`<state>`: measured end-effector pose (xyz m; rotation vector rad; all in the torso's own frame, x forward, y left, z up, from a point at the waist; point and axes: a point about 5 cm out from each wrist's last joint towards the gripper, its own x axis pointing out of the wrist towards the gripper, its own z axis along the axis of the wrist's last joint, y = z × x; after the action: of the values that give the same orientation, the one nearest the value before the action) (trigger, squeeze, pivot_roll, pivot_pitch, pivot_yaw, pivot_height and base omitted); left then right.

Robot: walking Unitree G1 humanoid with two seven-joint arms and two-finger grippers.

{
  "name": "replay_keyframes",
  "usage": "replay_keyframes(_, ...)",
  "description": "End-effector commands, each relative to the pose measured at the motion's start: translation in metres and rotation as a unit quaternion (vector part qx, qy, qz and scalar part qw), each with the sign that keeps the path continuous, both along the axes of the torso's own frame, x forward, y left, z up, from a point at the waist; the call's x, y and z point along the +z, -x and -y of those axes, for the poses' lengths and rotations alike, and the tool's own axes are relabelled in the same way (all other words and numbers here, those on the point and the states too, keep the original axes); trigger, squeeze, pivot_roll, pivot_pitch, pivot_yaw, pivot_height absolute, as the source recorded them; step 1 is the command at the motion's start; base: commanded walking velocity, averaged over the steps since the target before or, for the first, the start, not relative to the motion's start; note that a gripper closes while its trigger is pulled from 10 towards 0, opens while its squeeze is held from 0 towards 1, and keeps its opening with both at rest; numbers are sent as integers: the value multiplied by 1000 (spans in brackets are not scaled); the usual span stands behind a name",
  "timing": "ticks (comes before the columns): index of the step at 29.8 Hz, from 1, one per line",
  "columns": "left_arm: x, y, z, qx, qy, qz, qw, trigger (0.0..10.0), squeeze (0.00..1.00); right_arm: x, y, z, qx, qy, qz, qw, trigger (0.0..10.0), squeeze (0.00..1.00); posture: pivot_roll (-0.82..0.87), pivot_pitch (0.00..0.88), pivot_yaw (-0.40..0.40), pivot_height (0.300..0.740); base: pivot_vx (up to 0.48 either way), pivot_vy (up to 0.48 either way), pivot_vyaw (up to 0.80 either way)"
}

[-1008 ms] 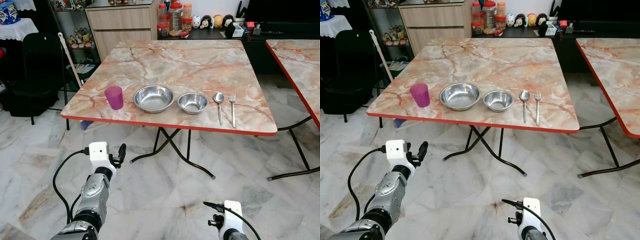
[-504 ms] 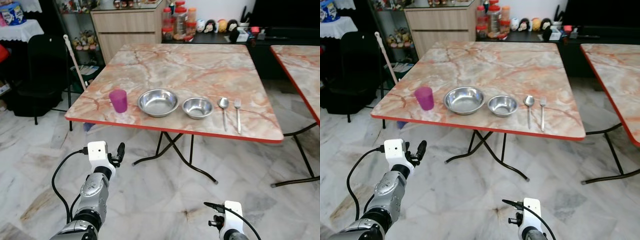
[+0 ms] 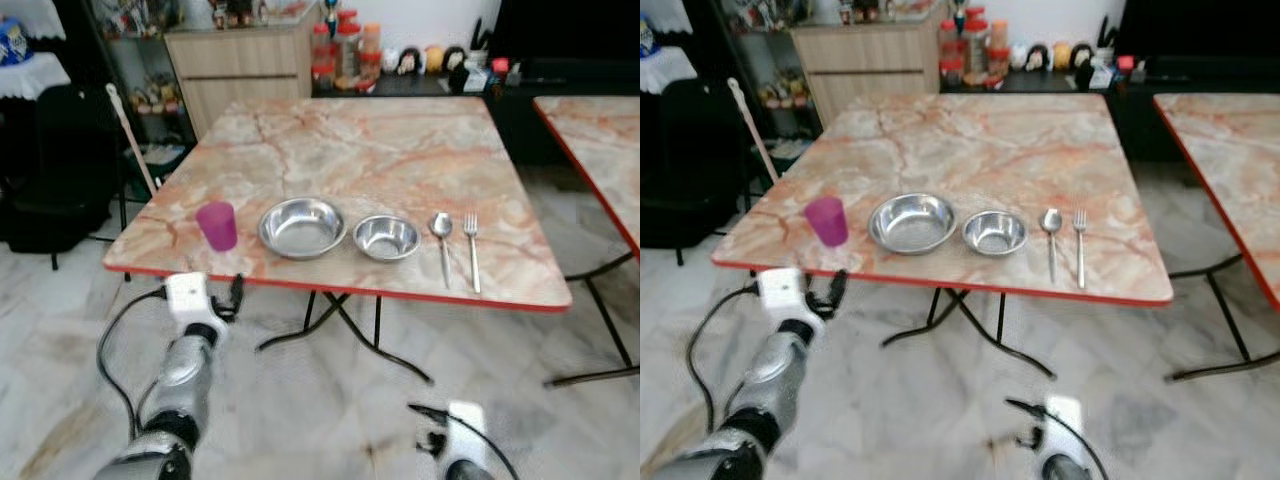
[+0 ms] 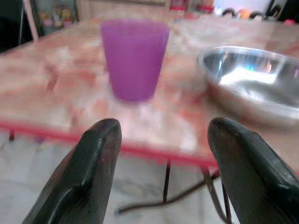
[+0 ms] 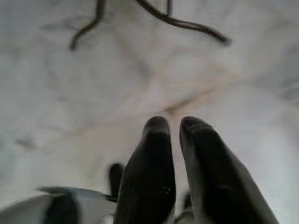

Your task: Setting the table

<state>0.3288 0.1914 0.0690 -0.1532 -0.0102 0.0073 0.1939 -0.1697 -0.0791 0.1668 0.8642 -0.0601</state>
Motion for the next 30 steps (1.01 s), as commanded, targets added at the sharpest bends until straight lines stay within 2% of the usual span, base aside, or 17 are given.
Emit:
replay_keyframes(1,2,-2,5,-7,6,5,1000,10000,0,0,2,9,-8,10,-5,1000,10000,0,9,0,82,714,386,0,0)
replay_keyframes(17,5,-1,8,-17,7,19,1000,10000,0,-2,6,10,-8,17,-10,1000,10000,0,8,0,92,714,377,0,0)
replay_keyframes(30,-2,7,16,-28,47,13,998,10000,0,-4,9,8,3,20,-14,1000,10000,0,5,0,94,714,0,0,0)
